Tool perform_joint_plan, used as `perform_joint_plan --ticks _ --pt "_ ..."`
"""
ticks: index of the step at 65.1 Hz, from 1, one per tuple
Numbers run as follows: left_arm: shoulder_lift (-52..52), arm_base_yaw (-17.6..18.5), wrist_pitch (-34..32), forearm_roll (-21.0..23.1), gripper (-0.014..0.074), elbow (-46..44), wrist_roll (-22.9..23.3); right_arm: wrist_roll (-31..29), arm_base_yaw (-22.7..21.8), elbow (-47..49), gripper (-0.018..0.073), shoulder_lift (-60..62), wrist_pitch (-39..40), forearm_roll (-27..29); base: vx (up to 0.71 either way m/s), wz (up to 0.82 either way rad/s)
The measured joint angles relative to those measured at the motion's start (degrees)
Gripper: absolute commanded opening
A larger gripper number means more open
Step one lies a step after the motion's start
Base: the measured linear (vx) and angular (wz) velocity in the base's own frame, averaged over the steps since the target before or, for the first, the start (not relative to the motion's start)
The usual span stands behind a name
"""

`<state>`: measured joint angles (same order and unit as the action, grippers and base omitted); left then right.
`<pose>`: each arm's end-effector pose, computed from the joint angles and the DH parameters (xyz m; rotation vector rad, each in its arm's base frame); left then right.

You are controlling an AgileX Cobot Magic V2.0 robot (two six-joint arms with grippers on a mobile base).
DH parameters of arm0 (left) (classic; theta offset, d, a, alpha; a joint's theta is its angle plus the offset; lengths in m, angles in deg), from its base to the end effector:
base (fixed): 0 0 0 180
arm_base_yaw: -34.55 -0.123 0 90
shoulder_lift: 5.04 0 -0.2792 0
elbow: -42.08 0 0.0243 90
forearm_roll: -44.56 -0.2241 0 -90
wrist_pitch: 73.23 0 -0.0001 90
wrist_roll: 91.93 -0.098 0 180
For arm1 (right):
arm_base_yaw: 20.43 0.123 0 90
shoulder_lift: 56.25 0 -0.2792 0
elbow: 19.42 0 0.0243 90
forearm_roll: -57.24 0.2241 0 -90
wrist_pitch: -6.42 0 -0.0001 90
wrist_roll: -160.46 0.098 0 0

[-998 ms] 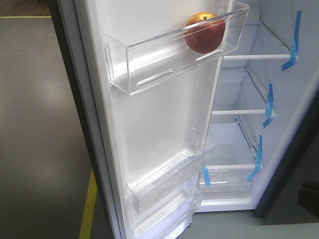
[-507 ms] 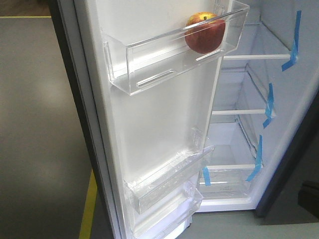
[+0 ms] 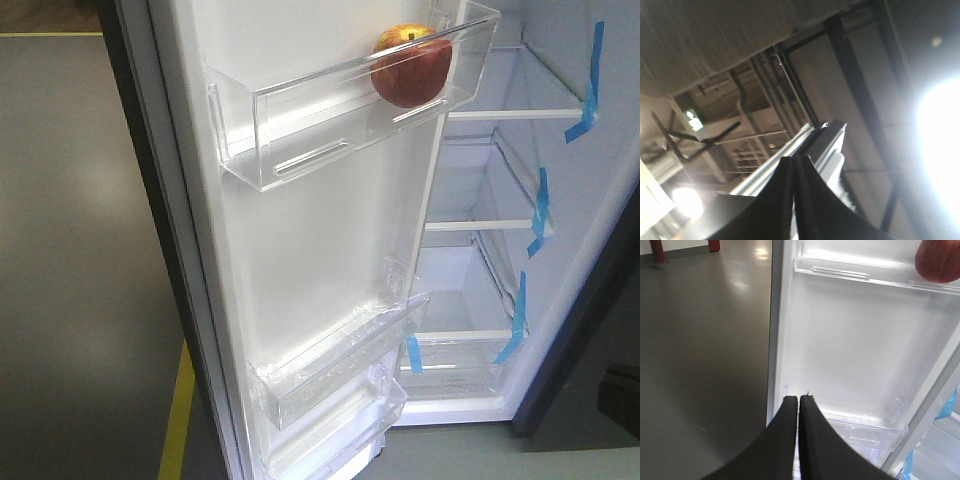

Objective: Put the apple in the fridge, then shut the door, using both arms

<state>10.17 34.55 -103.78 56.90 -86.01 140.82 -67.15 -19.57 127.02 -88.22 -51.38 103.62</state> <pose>-0.0135 0.0106 0.3834 -0.4504 0.5196 -1.0301 0.0273 0.0605 0.3553 -0.7269 1.7674 0.4427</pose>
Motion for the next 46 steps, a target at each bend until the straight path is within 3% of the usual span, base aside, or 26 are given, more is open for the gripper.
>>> perform_joint_plan --ticks 9,30,38,46 --pt "9.75 0.00 0.12 -0.58 -0.0008 -6.05 -2.10 0.00 0.00 0.00 -0.0004 0.00 0.00 0.00 0.00 0.00" --pt "36.82 0.00 1.54 -4.19 -0.0008 -17.82 -2.09 0.00 0.00 0.00 -0.0004 0.00 0.00 0.00 0.00 0.00" --pt "47.26 0.00 2.14 -7.27 -0.0006 -23.31 2.38 0.00 0.00 0.00 -0.0004 0.00 0.00 0.00 0.00 0.00" --pt "56.12 0.00 2.73 -13.98 0.0003 -28.73 8.80 0.00 0.00 0.00 -0.0004 0.00 0.00 0.00 0.00 0.00"
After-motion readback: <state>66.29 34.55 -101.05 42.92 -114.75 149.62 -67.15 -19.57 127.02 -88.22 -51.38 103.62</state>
